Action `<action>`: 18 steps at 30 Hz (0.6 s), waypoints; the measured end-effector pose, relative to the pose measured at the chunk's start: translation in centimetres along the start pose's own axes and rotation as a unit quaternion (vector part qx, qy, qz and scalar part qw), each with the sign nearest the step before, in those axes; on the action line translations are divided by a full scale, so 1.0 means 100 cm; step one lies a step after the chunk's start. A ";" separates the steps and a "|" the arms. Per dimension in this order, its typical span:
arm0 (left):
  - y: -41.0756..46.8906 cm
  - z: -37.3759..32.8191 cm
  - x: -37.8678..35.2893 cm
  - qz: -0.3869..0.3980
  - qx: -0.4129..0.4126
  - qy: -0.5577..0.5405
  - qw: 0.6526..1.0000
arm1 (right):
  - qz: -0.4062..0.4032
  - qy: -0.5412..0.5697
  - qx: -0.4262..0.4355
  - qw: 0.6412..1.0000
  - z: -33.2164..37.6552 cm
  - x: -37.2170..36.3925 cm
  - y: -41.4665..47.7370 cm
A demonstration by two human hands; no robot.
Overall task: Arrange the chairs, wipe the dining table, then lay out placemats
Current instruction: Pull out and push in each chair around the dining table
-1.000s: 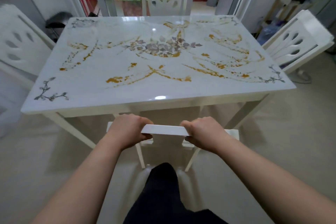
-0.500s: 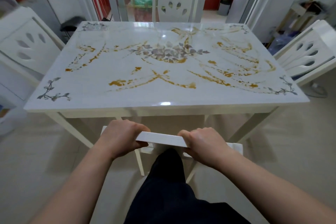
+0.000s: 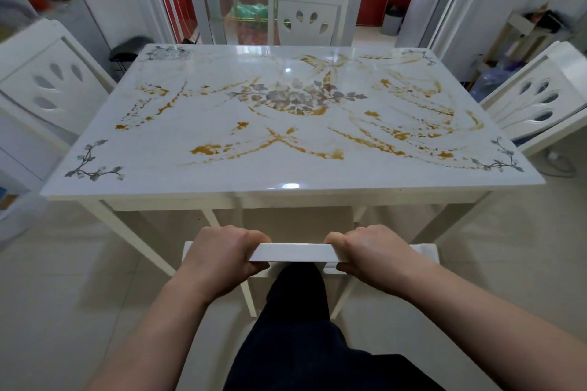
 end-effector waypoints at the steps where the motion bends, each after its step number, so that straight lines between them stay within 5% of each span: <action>1: 0.000 -0.003 0.000 -0.006 0.003 -0.001 1.000 | -0.001 -0.001 0.001 1.000 -0.004 0.002 0.001; 18: 0.027 -0.007 0.006 -0.004 0.019 0.003 1.000 | -0.010 -0.006 -0.004 1.000 -0.029 0.003 0.020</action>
Point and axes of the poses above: each hand's wrist, its own y-axis towards the middle knuckle, its own x-axis out of the back of the hand, z = x × y, the point moved 5 cm from there along y, towards the middle knuckle, and after that the axes turned 14 degrees about -x, right-handed, at the moved point
